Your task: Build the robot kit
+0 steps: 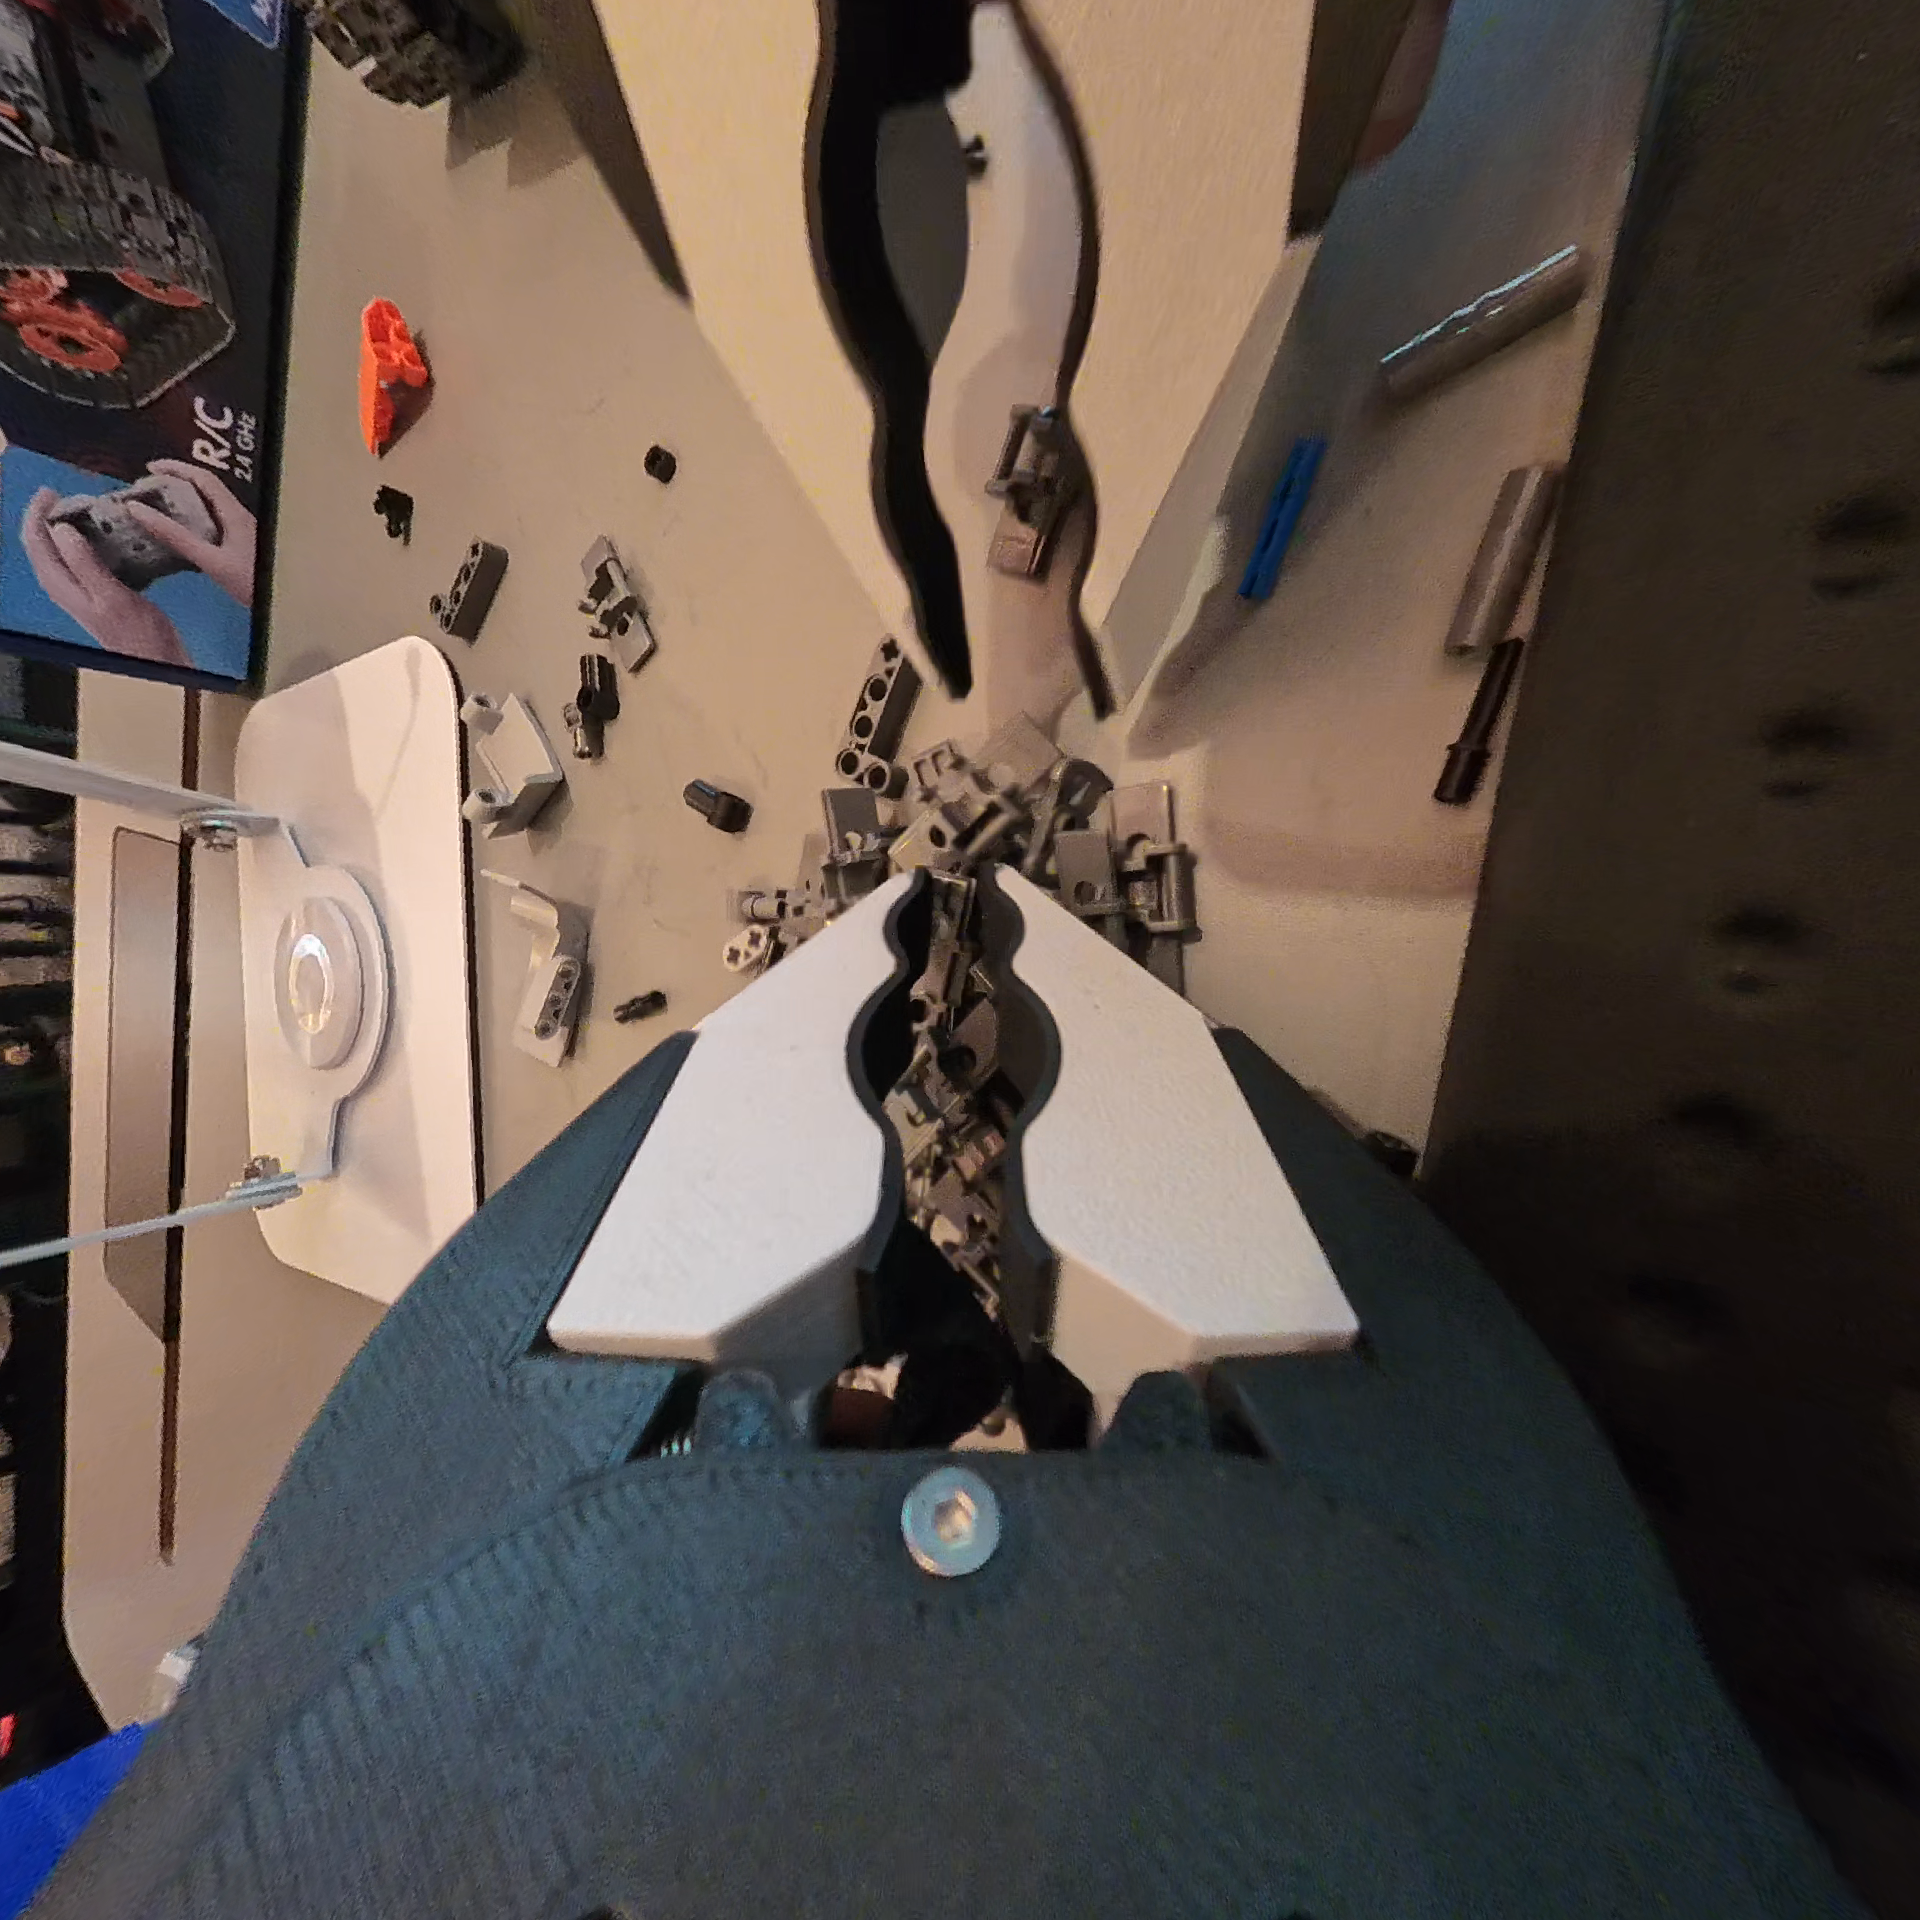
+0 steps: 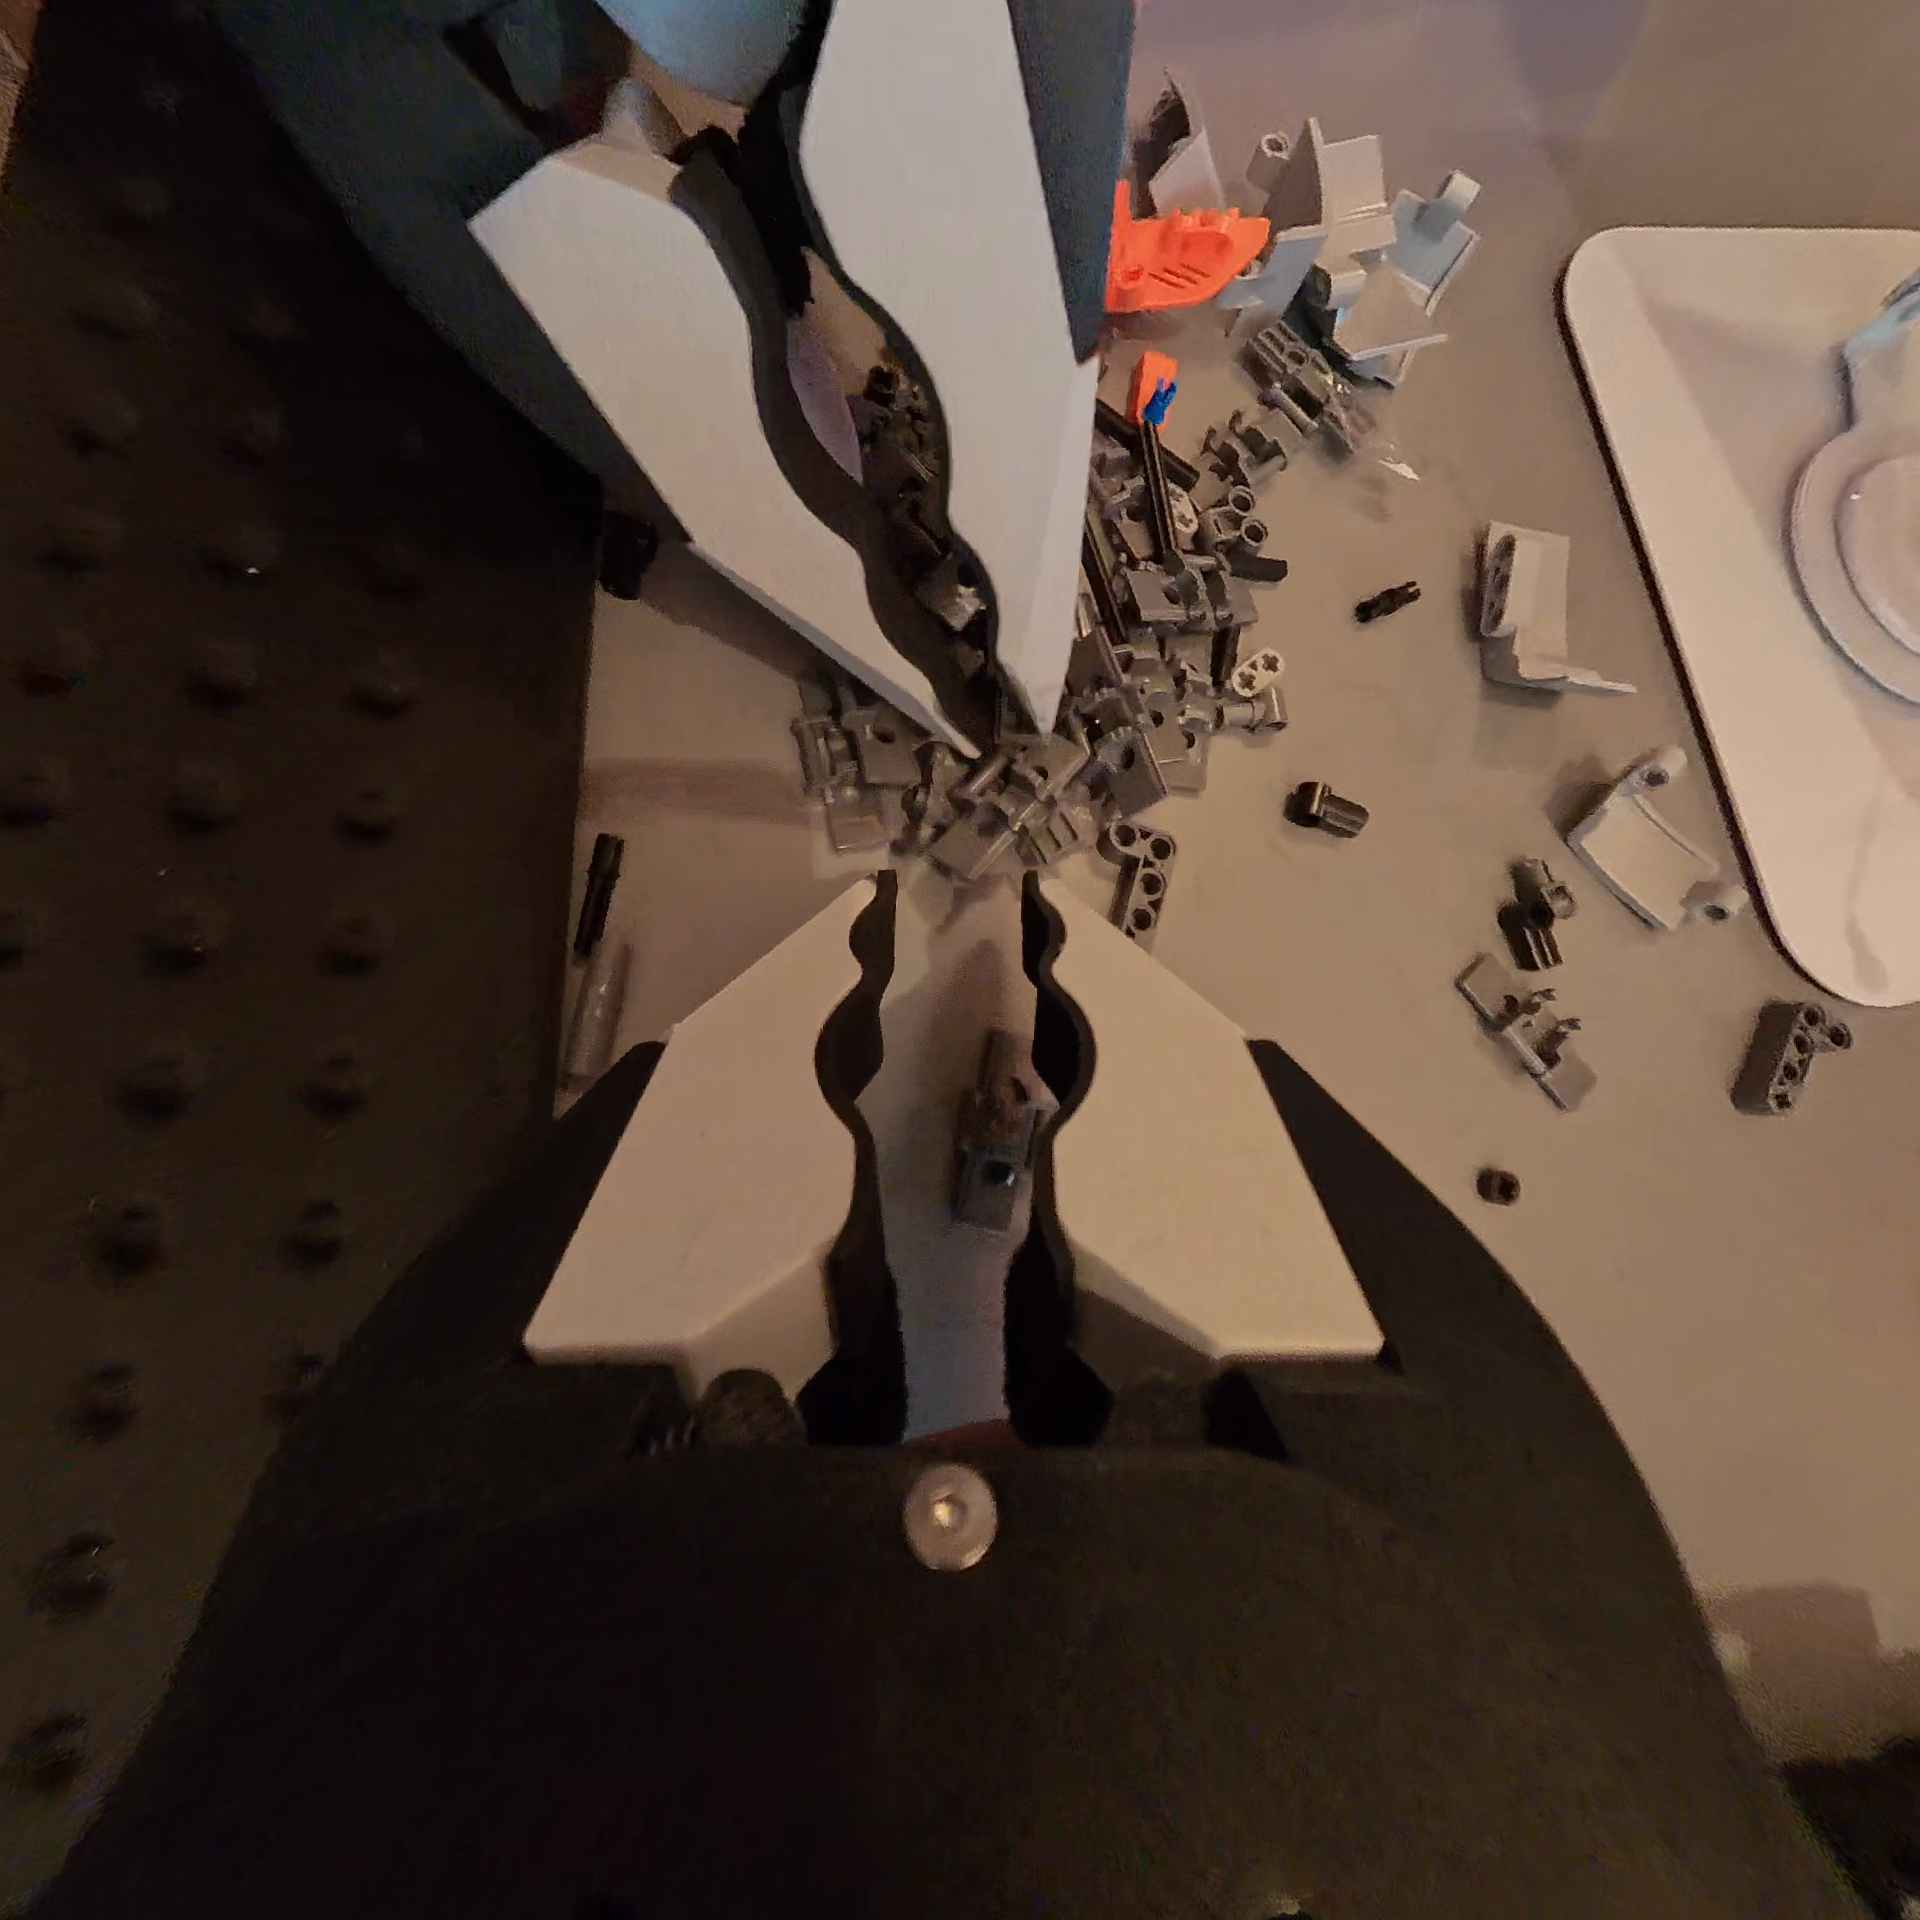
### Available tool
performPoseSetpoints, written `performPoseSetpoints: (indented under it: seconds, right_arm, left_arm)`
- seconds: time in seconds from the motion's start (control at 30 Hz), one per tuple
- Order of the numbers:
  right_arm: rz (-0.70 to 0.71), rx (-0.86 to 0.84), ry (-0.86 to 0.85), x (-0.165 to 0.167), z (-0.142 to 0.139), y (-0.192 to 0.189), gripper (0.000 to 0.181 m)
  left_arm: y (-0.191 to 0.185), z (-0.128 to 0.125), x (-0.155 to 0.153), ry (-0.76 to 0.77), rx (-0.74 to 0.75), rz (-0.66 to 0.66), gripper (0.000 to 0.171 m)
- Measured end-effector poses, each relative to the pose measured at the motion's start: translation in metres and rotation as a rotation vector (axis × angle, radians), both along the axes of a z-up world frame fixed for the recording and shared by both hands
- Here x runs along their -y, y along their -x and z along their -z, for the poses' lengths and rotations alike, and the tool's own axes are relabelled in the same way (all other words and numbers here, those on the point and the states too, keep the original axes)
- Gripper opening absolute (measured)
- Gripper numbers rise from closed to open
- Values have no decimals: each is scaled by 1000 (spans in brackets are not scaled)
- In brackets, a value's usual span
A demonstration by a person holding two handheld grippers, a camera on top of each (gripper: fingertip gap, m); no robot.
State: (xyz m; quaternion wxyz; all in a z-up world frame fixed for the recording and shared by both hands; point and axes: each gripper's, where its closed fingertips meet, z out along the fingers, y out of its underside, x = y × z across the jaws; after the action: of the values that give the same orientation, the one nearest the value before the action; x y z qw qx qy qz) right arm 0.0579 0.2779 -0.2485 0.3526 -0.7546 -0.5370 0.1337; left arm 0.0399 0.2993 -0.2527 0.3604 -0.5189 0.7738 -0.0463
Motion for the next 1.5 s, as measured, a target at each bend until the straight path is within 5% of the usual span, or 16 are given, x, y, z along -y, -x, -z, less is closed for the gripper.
performPoseSetpoints:
  seconds: [0.57,0.9,1.5]
  right_arm:
    - [60,-94,72,-9,-5,-8,6]
    - [161,-213,111,-2,-28,-58,0]
    - [216,-270,374,27,4,-89,0]
  left_arm:
    - [-11,-1,0,-73,44,32,8]
    - [-30,-15,13,-60,84,65,12]
    - [-59,7,11,-47,-32,117,8]
